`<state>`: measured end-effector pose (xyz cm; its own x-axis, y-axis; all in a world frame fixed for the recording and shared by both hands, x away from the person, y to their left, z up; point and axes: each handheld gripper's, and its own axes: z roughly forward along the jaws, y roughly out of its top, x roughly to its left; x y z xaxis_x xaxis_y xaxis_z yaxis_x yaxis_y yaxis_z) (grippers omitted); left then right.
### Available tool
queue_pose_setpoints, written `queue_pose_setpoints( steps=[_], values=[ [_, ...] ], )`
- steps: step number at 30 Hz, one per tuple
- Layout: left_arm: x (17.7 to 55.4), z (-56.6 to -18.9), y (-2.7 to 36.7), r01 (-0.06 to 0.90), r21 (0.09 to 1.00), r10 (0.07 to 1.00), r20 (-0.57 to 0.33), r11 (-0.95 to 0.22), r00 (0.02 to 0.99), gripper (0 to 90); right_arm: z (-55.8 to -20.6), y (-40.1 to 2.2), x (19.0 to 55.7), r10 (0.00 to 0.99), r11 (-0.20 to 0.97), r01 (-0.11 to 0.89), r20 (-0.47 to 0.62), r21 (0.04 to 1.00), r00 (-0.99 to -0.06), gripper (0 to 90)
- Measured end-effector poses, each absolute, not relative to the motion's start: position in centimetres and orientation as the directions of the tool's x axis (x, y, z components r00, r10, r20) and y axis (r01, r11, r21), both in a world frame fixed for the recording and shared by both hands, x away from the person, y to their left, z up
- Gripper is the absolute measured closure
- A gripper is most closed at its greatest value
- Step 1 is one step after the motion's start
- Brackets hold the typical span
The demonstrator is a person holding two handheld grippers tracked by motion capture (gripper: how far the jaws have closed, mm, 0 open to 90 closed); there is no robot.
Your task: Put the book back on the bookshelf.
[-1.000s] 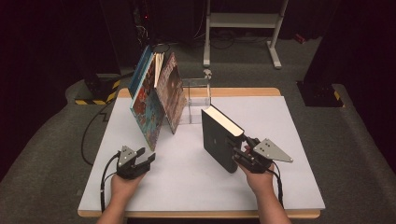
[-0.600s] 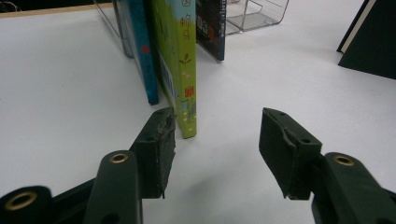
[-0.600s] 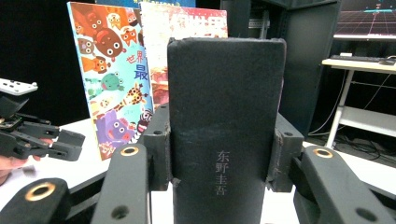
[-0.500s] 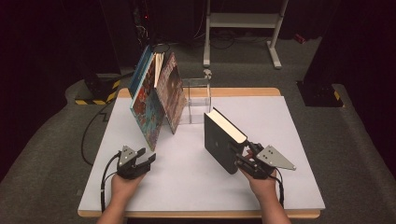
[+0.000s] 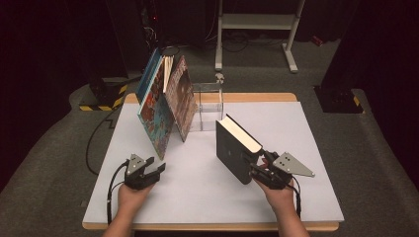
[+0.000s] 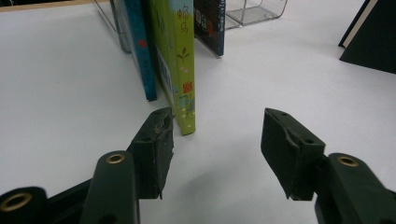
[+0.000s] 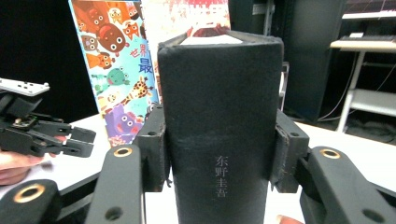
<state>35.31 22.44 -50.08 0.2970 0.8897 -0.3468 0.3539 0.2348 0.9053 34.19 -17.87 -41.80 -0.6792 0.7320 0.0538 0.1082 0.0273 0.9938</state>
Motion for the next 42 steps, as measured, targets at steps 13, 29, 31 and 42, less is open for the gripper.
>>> queue_pose_setpoints(
  steps=[13, 29, 31, 42],
  values=[
    [35.4, -50.1, 22.4, 0.357, 0.906, 0.893, -0.341, 0.228, 0.294, 43.0, -40.9, -17.4, 34.8, 0.728, 0.068, 0.149, 0.053, 0.987, -0.684, 38.3],
    [35.3, -50.2, 22.3, 0.354, 0.910, 0.895, -0.330, 0.217, 0.300, 42.3, -38.8, -15.7, 35.9, 0.762, 0.135, 0.219, 0.040, 0.966, -0.647, 45.7],
    [35.3, -50.2, 22.3, 0.355, 0.912, 0.897, -0.322, 0.208, 0.303, 42.3, -38.8, -15.7, 36.0, 0.755, 0.135, 0.221, 0.043, 0.966, -0.654, 48.0],
    [35.2, -50.2, 22.2, 0.350, 0.916, 0.900, -0.310, 0.196, 0.307, 42.3, -39.0, -15.7, 36.0, 0.757, 0.120, 0.211, 0.048, 0.970, -0.651, 49.4]
  ],
)
